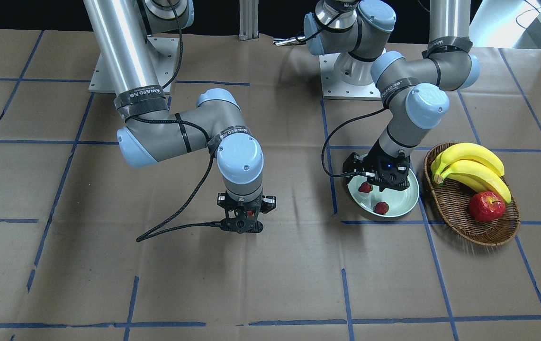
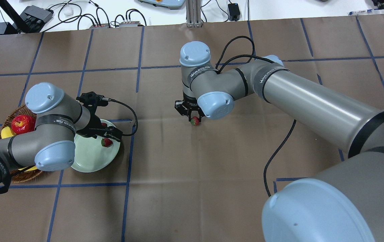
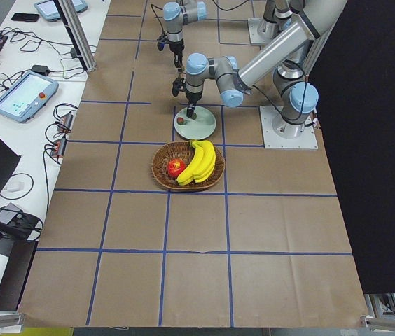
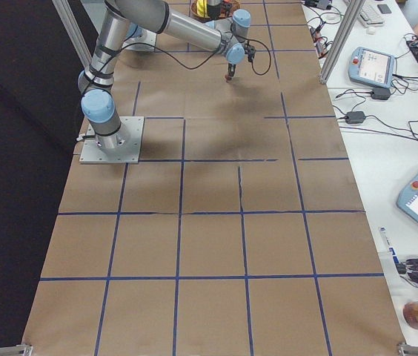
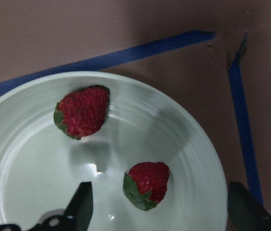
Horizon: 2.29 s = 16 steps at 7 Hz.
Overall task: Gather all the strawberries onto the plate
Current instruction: 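Release the strawberry at center and withdraw the right gripper while the left grasps it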
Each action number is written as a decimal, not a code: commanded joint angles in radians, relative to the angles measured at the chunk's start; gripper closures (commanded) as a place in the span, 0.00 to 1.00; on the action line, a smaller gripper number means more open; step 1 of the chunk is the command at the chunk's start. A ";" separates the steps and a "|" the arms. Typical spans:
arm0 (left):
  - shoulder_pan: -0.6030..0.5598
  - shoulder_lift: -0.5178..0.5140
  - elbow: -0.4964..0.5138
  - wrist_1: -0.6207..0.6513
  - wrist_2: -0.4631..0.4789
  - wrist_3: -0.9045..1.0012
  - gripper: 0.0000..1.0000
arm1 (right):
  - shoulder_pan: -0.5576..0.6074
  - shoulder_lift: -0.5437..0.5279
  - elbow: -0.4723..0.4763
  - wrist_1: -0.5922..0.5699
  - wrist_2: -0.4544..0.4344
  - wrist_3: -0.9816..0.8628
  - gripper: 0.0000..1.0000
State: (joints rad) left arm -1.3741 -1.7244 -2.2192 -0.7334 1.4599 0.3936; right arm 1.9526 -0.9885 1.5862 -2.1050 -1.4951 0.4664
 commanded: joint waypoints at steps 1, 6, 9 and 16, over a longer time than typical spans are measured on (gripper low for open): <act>-0.098 -0.001 0.035 -0.008 0.000 -0.140 0.02 | -0.017 -0.025 -0.011 0.020 0.007 0.003 0.00; -0.406 -0.159 0.213 0.006 -0.063 -0.414 0.01 | -0.338 -0.384 0.008 0.395 -0.010 -0.332 0.00; -0.555 -0.365 0.436 0.016 -0.030 -0.424 0.05 | -0.380 -0.553 0.012 0.499 -0.036 -0.391 0.00; -0.573 -0.373 0.434 0.019 0.059 -0.355 0.96 | -0.391 -0.664 0.086 0.510 -0.108 -0.474 0.00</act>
State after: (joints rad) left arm -1.9466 -2.1036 -1.7859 -0.7151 1.5130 0.0396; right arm 1.5626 -1.6540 1.6858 -1.5982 -1.5884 -0.0110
